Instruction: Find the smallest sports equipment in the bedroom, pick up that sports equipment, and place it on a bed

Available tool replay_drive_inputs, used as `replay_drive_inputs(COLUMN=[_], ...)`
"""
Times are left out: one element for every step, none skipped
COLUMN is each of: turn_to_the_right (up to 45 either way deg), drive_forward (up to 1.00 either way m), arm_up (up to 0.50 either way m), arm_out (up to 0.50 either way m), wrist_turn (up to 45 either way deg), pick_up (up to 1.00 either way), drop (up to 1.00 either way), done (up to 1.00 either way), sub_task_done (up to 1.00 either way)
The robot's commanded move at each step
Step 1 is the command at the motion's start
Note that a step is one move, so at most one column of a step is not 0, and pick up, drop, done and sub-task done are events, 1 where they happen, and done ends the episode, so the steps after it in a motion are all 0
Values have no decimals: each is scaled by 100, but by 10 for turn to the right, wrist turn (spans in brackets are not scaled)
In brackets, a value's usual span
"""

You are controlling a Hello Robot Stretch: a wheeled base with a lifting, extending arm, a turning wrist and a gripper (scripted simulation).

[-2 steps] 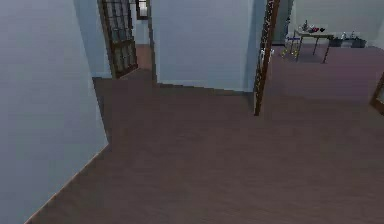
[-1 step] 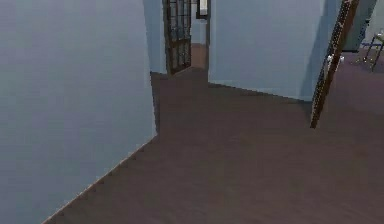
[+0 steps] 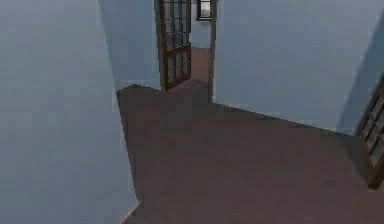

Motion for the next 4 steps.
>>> replay_drive_inputs(turn_to_the_right=[0,0,-30,0], drive_forward=[100,100,0,85], arm_up=[0,0,0,0], arm_out=[0,0,0,0], wrist_turn=[0,0,0,0], pick_up=[0,0,0,0], drop=[0,0,0,0], done=[0,0,0,0], sub_task_done=[0,0,0,0])
